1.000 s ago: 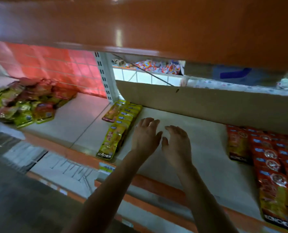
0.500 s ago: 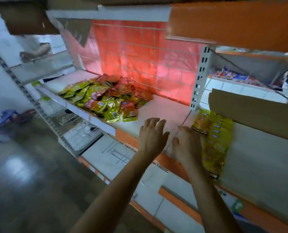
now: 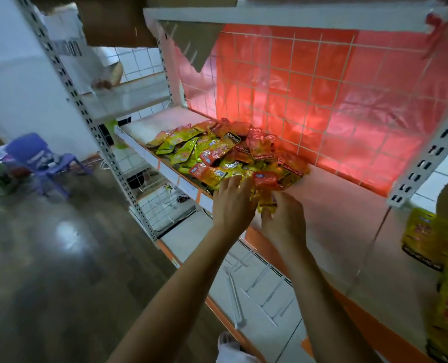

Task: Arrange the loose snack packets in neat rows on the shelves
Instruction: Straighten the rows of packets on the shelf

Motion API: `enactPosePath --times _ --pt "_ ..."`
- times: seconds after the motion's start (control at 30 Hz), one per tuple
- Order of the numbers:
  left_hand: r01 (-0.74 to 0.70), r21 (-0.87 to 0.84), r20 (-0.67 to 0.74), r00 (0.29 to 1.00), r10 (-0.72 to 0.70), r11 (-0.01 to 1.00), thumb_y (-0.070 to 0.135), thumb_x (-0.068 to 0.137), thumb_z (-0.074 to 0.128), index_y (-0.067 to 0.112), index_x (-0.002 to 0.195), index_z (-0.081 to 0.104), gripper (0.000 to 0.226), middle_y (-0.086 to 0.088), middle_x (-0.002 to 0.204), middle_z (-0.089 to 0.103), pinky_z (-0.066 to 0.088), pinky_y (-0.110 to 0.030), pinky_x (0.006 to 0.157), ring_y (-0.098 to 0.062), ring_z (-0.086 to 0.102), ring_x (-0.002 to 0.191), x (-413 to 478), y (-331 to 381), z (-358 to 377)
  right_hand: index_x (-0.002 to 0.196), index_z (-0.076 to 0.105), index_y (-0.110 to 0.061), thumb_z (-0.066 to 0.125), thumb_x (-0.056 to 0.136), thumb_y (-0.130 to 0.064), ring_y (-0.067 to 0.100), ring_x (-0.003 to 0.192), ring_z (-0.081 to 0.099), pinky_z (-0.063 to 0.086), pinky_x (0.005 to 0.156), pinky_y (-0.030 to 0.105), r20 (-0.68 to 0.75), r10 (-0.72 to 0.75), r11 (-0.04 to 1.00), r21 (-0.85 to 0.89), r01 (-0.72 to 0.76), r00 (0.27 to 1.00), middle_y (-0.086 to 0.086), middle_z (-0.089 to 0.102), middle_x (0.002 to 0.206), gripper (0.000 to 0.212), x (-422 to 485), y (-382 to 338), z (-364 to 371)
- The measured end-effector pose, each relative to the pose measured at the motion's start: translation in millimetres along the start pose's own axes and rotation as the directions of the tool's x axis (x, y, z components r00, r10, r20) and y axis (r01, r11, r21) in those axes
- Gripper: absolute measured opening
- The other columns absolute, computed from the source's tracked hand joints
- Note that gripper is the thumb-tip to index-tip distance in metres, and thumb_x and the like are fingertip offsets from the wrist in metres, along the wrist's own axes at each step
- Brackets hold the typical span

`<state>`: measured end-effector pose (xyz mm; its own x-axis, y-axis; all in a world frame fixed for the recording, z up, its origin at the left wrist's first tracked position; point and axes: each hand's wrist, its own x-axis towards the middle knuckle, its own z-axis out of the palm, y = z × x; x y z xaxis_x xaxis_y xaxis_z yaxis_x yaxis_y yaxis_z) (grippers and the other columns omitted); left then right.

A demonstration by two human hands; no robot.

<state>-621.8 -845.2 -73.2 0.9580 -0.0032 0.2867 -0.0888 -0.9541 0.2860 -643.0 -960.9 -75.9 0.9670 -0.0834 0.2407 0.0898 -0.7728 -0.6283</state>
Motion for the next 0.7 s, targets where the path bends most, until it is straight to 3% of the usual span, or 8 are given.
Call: enactPosePath --times 0.13,0.3,0.53,0.7 --pt "0.025 -0.005 -0.004 1.000 -0.025 1.000 0.038 0.094 0.054 0.018 0.141 0.044 0.052 -0.008 0.140 0.047 0.037 -0.040 0.101 -0.031 0.040 0.128 44.7 -30.7 0.1 0.126 0.057 -0.011 0.055 0.091 -0.017 0.028 0.119 0.050 0.036 0.102 0.038 0.010 -0.012 1.000 -0.005 0.012 1.000 0.010 0.060 0.125 0.035 45.9 -18.5 28.3" --pt "0.041 -0.014 0.000 0.999 -0.041 0.999 0.037 0.093 0.055 0.018 0.139 0.042 0.052 -0.008 0.140 0.044 0.038 -0.039 0.098 -0.030 0.040 0.126 99.1 -58.5 8.7 0.124 0.057 -0.007 0.059 0.087 -0.013 0.032 0.120 0.049 0.032 0.102 0.036 -0.042 0.083 0.997 0.005 -0.083 0.996 0.014 0.059 0.124 0.038 104.6 -29.1 52.2" --pt "0.088 -0.051 0.042 0.995 -0.086 0.995 0.040 0.088 0.062 0.017 0.142 0.033 0.065 -0.013 0.142 0.040 0.038 -0.040 0.102 -0.031 0.036 0.131 151.4 -90.8 23.8 0.123 0.058 -0.009 0.062 0.087 -0.018 0.034 0.115 0.050 0.037 0.096 0.036 -0.145 0.188 0.982 0.027 -0.186 0.971 0.018 0.059 0.120 0.037 170.2 -31.4 73.1" --pt "0.029 -0.051 0.090 0.996 -0.024 0.998 0.046 0.083 0.066 0.014 0.127 0.045 0.058 -0.008 0.114 0.056 0.042 -0.038 0.095 -0.029 0.051 0.111 181.1 -107.9 27.1 0.125 0.053 -0.006 0.059 0.090 -0.029 0.036 0.114 0.052 0.038 0.095 0.040 -0.143 0.226 0.966 -0.095 -0.241 0.964 0.021 0.060 0.119 0.043 207.9 -32.6 87.3"
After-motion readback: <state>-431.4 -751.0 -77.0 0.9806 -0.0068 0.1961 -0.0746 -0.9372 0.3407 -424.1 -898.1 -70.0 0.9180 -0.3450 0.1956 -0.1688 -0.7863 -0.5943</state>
